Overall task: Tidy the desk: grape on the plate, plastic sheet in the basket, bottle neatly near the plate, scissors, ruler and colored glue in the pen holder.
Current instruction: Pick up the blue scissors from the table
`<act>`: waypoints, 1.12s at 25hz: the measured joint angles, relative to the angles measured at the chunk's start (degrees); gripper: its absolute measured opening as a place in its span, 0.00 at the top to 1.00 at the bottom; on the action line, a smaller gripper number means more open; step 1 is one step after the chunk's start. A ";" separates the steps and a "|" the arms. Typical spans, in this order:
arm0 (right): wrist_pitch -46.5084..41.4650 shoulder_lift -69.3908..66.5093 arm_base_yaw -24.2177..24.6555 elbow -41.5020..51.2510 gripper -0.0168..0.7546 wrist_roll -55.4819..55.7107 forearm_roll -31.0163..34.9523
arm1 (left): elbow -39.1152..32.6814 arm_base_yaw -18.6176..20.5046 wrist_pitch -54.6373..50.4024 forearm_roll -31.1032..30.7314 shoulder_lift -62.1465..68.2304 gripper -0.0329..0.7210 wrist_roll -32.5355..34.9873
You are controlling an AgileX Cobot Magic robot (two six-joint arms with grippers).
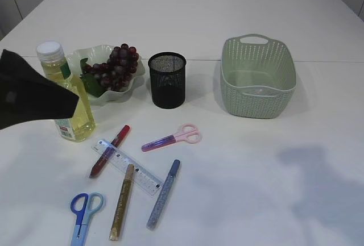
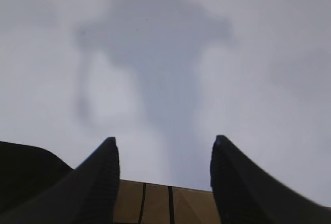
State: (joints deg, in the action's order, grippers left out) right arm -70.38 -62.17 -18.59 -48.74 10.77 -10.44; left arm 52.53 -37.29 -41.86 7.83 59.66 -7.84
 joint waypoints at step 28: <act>3.09 -12.24 2.48 -3.16 0.48 -15.63 23.94 | 0.00 -1.70 2.21 3.90 0.77 0.34 0.14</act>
State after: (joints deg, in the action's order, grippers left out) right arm -67.29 -74.41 -16.11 -51.90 -4.86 13.50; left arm 52.53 -38.98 -39.64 11.73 60.43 -7.71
